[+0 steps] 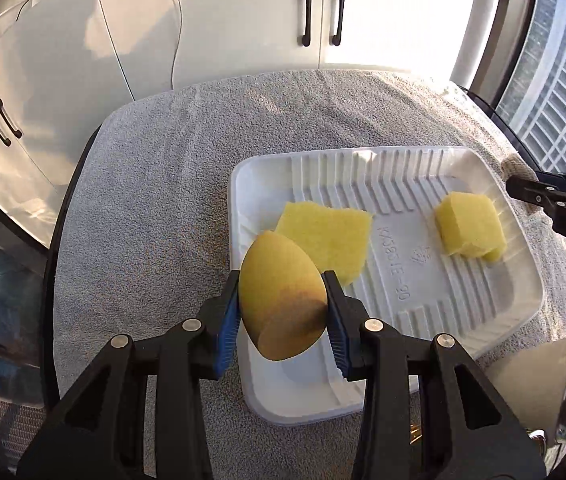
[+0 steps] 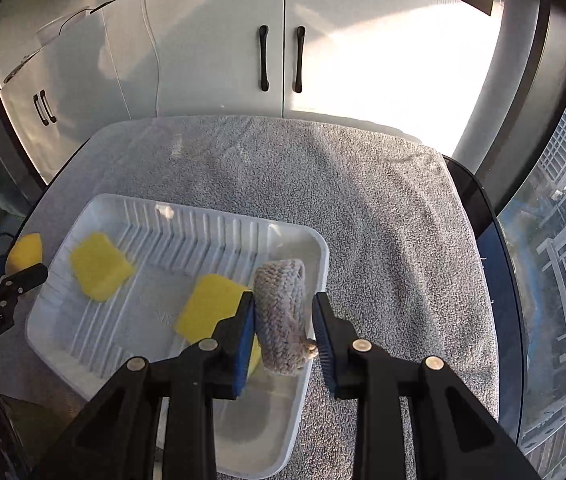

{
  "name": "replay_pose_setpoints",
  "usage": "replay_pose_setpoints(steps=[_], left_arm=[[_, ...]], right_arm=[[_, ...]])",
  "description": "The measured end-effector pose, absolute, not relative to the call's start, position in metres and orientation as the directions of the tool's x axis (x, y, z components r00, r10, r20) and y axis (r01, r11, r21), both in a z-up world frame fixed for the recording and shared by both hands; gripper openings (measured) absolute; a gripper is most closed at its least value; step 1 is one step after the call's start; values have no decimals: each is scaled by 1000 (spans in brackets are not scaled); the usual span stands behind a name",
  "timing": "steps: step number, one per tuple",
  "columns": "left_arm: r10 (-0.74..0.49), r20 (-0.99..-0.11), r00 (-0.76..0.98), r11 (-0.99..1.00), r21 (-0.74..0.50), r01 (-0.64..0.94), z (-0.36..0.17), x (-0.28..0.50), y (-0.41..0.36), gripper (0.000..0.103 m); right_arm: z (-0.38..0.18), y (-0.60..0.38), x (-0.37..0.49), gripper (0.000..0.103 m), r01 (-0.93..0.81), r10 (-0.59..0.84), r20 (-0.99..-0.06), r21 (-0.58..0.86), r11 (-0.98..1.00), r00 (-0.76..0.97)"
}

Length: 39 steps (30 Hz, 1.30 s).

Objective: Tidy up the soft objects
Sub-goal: 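Carry the makeup sponge and knitted sock to the white tray with both tools, then release the makeup sponge and sock into the tray, opening both tools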

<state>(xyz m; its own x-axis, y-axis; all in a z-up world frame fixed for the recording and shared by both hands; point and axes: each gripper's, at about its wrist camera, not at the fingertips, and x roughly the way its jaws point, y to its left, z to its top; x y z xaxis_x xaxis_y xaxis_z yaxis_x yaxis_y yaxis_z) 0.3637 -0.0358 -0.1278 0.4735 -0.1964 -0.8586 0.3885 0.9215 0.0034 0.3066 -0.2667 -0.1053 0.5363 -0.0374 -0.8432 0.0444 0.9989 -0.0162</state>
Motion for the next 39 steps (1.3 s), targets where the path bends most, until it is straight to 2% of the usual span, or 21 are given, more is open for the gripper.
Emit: replay_pose_setpoints(steps=[4, 14, 17, 19, 23, 29, 31, 32, 39], left_arm=[[-195, -885, 423, 902, 8, 432, -141, 365, -52, 36], [-238, -924, 298, 882, -78, 465, -167, 367, -59, 38], [-251, -924, 288, 881, -94, 464, -168, 367, -60, 43], [-258, -923, 287, 882, -103, 460, -167, 367, -60, 51], [-290, -911, 294, 885, -139, 443, -161, 368, -54, 51], [-290, -905, 311, 893, -139, 428, -154, 368, -50, 52], [-287, -901, 326, 897, -133, 421, -150, 367, -48, 52], [-287, -898, 334, 899, -132, 417, -148, 367, -47, 52], [-243, -887, 393, 925, -89, 370, -139, 363, -32, 52]], right_arm=[[-117, -261, 329, 31, 1, 26, -861, 31, 1000, 507], [-148, -259, 362, 30, 25, 54, -896, 73, 997, 441], [-152, -260, 367, 30, 36, 58, -899, 81, 996, 434], [-154, -262, 369, 30, 44, 59, -901, 86, 995, 430], [-153, -264, 367, 32, 61, 63, -902, 98, 993, 428], [-142, -266, 358, 47, 65, 45, -894, 82, 994, 446], [-137, -270, 354, 61, 79, 45, -889, 91, 993, 456], [-134, -273, 352, 63, 86, 50, -884, 101, 991, 464], [-121, -290, 331, 64, 126, 7, -873, 78, 989, 488]])
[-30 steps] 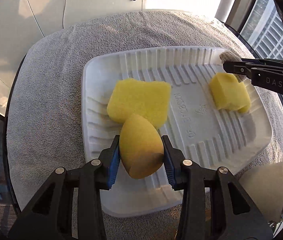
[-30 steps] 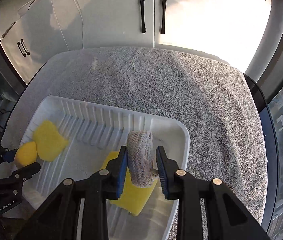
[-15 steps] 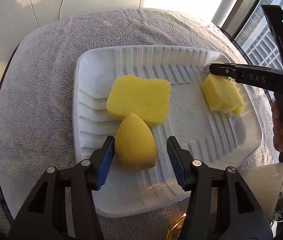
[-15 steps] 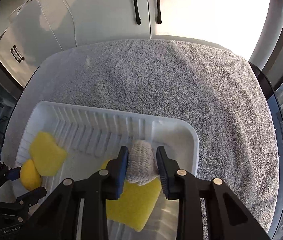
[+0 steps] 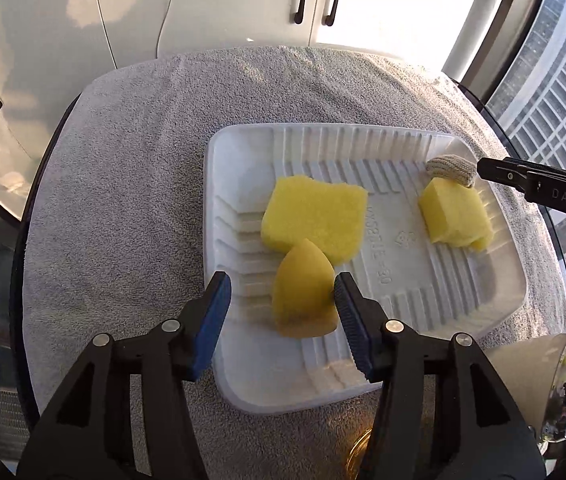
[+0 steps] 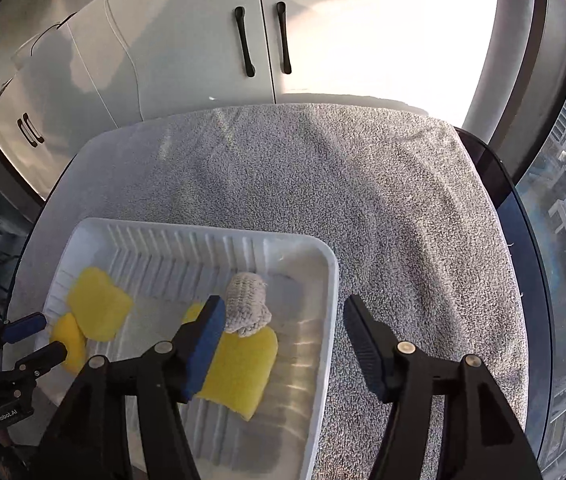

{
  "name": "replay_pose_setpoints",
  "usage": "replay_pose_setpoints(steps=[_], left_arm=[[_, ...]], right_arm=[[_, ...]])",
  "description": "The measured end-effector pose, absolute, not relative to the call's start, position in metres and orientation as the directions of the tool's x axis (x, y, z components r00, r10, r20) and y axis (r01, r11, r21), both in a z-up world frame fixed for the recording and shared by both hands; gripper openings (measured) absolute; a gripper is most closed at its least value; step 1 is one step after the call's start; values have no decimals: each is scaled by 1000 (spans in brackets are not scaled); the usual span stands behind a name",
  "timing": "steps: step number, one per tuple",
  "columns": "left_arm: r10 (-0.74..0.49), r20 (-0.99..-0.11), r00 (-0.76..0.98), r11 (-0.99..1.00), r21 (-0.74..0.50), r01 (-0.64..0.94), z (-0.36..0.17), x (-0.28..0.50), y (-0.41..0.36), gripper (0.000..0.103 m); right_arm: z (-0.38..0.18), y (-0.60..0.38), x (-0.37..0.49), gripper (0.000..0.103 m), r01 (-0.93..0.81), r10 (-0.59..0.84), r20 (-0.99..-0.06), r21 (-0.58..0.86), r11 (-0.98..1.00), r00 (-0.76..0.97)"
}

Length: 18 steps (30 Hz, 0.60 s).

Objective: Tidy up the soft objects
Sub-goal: 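Release the makeup sponge and sock into the tray, opening both tools, then move both open tools back toward the remaining soft items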

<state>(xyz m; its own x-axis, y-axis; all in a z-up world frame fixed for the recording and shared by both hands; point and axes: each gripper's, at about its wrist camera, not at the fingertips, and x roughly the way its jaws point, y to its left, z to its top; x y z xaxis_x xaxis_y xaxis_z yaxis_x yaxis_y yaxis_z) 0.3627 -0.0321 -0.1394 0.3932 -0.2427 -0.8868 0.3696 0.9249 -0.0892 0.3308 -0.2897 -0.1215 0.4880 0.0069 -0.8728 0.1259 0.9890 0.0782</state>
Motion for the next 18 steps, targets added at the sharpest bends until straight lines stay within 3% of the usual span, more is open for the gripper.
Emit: replay_pose_setpoints(steps=[18], left_arm=[[-179, -879, 442, 975, -99, 198, -134, 333, 49, 52]], right_arm=[[-115, -332, 243, 64, 211, -60, -868, 52, 976, 493]])
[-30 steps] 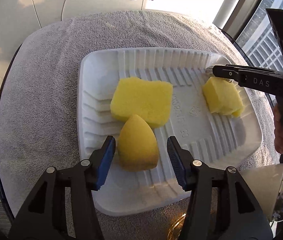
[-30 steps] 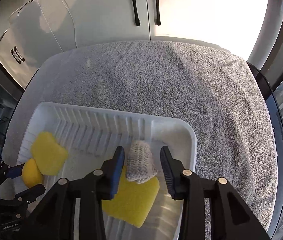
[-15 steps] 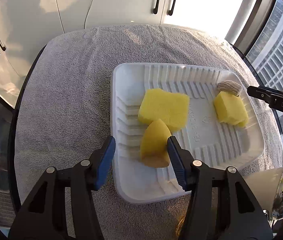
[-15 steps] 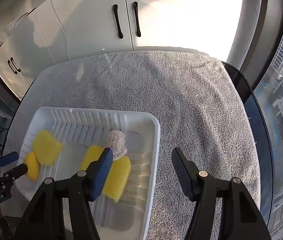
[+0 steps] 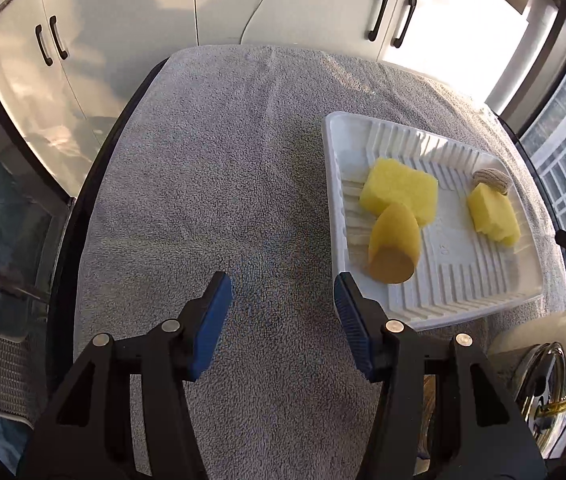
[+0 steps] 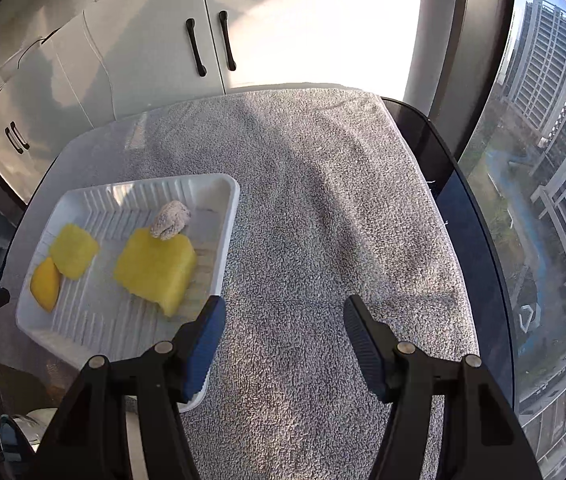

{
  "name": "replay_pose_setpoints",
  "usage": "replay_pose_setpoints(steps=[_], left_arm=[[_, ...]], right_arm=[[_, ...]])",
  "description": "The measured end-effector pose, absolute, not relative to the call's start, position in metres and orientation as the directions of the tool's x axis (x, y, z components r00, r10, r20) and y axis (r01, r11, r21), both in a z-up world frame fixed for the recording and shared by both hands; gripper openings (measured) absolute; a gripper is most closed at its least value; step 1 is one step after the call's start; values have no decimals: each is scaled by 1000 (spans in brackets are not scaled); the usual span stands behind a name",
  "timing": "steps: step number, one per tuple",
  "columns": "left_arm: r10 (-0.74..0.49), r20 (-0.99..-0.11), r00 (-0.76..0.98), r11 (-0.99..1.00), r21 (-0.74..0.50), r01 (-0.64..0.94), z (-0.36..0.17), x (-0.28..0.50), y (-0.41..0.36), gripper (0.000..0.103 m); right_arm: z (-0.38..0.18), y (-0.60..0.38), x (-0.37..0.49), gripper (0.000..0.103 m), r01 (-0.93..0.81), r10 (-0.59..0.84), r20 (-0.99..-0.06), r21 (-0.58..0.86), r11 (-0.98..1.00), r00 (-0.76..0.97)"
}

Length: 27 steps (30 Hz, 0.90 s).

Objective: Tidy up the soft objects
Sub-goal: 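Move both open tools back toward the remaining soft items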

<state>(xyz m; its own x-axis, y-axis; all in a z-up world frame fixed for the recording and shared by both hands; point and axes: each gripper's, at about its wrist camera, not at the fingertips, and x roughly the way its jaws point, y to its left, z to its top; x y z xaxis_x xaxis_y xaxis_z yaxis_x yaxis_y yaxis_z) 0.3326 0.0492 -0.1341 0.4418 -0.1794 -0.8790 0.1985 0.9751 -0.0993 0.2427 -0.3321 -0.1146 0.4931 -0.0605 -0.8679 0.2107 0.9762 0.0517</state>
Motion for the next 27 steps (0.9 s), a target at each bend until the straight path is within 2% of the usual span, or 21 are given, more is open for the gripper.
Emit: replay_pose_setpoints(steps=[14, 27], left_arm=[[-168, -884, 437, 985, -134, 107, -151, 275, 94, 52], [-167, -887, 430, 983, -116, 142, -158, 189, 108, 52]], right_arm=[[-119, -335, 155, 64, 226, -57, -858, 70, 972, 511], [-124, -307, 56, 64, 196, -49, -854, 63, 978, 518]])
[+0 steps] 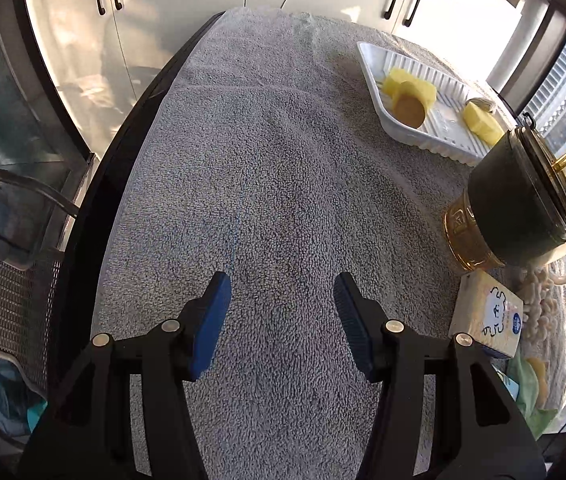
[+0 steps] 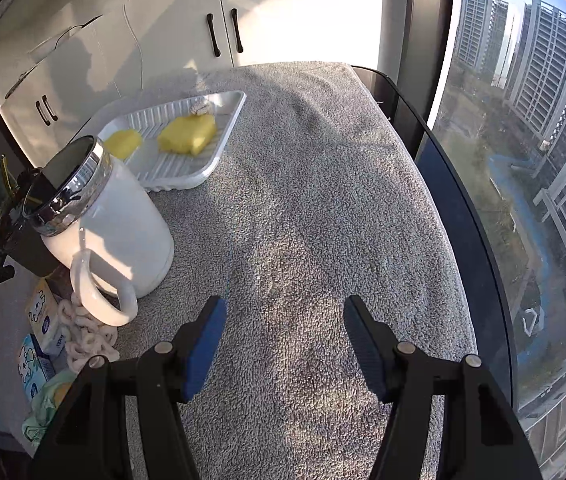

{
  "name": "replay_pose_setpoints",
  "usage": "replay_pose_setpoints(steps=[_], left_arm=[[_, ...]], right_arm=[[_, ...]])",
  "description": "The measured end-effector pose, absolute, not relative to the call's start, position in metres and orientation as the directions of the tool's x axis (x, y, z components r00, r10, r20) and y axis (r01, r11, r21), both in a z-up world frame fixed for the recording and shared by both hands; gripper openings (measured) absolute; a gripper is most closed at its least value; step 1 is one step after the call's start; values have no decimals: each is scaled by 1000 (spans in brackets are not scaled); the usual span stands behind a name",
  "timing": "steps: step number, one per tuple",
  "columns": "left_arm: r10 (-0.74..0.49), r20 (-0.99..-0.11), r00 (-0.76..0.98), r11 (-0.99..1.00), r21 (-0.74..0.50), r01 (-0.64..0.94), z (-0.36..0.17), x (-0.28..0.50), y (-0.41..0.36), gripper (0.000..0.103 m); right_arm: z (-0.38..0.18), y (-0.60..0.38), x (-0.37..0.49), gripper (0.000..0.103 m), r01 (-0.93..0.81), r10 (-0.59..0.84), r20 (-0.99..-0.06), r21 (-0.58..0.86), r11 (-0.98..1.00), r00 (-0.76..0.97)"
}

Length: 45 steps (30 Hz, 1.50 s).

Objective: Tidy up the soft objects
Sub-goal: 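Move both open tools back toward the remaining soft items, then grasp the blue tissue pack with the left tool while the right tool grasps a white knitted sock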

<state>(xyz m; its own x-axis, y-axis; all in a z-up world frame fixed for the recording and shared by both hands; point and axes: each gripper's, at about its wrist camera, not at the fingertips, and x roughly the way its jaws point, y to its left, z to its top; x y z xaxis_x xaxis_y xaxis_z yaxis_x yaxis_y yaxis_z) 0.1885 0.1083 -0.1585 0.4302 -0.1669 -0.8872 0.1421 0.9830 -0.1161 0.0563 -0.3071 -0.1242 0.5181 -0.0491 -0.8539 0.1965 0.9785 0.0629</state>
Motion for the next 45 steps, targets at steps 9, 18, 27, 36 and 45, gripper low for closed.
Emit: replay_pose_setpoints(steps=[9, 18, 27, 36, 45], left_arm=[[-198, -894, 403, 964, -102, 247, -161, 132, 80, 52], [-304, -883, 357, 918, -171, 358, -148, 100, 33, 52], [-319, -886, 338, 904, -176, 390, -145, 96, -11, 63], [-174, -942, 287, 974, -122, 192, -154, 115, -27, 69], [-187, -968, 167, 968, -210, -136, -177, 123, -15, 78]], right_arm=[[-130, -266, 3, 64, 135, -32, -853, 45, 990, 520], [-144, -232, -32, 64, 62, 47, -870, 89, 994, 491], [-150, -201, -41, 64, -3, 82, -868, 93, 996, 490], [-149, -178, -45, 64, -78, 88, -860, 56, 995, 503], [-156, -167, -37, 64, -122, 124, -855, 72, 990, 504]])
